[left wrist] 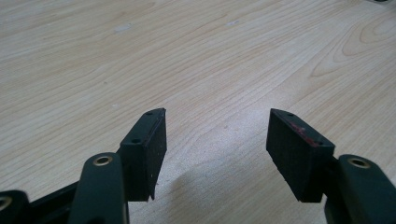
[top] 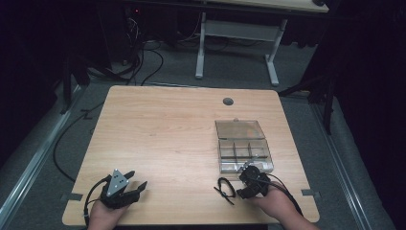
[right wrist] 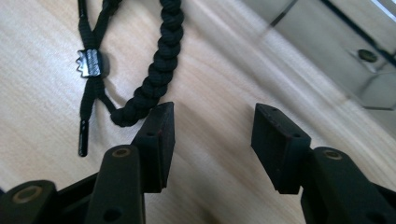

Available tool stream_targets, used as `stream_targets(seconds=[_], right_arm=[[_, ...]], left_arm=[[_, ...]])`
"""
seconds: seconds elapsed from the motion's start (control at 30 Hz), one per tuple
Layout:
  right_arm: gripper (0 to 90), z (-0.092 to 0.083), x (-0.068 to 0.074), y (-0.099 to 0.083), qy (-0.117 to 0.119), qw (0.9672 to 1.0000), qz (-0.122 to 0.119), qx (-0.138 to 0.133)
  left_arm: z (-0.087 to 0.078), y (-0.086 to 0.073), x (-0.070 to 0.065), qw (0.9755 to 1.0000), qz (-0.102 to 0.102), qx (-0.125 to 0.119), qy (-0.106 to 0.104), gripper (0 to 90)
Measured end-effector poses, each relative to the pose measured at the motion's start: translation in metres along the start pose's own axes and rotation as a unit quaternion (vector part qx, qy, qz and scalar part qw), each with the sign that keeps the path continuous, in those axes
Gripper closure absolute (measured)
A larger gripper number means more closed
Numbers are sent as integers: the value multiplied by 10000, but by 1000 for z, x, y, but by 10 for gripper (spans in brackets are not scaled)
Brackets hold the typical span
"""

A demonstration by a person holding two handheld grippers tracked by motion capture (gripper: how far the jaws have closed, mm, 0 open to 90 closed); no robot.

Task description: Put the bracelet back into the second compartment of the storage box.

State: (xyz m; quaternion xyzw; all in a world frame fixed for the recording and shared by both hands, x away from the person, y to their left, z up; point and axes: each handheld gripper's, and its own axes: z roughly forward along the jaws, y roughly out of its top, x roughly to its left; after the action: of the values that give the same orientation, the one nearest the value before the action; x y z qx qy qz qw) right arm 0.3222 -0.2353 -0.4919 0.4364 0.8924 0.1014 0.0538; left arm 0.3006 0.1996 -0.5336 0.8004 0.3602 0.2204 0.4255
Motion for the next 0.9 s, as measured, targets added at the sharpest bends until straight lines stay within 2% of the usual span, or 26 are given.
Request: stream_targets(seconds=[0.17, 0.33, 0.4, 0.5, 0.67, 0.8, 0.83, 0.87, 0.9], right_arm=[[458, -2, 3, 5, 12, 9994, -200, 271], [395, -8, 8, 13, 82, 9988, -358, 328], [351, -11, 15, 20, 168, 9984, -421, 350], [318, -13, 22, 26, 163, 9976, -559, 377], [232, -3, 29, 35, 301, 9975, -436, 476], [203, 6, 32, 41, 293, 9973, -350, 576], [201, 7, 35, 42, 297, 9973, -99, 669], [204, 10, 33, 44, 256, 9972, -375, 596], [210, 11, 33, 45, 242, 9969, -419, 613]], left_arm=[[0, 0, 0, 10000, 5, 26, -15, 382], [0, 0, 0, 10000, 5, 17, -18, 382], [0, 0, 0, 10000, 26, 28, -37, 382], [0, 0, 0, 10000, 41, 41, -49, 383], [0, 0, 0, 10000, 44, 42, -62, 383], [0, 0, 0, 10000, 37, 14, -45, 382], [0, 0, 0, 10000, 36, 16, -49, 381], [0, 0, 0, 10000, 37, 20, -54, 381], [0, 0, 0, 10000, 39, 33, -60, 381]])
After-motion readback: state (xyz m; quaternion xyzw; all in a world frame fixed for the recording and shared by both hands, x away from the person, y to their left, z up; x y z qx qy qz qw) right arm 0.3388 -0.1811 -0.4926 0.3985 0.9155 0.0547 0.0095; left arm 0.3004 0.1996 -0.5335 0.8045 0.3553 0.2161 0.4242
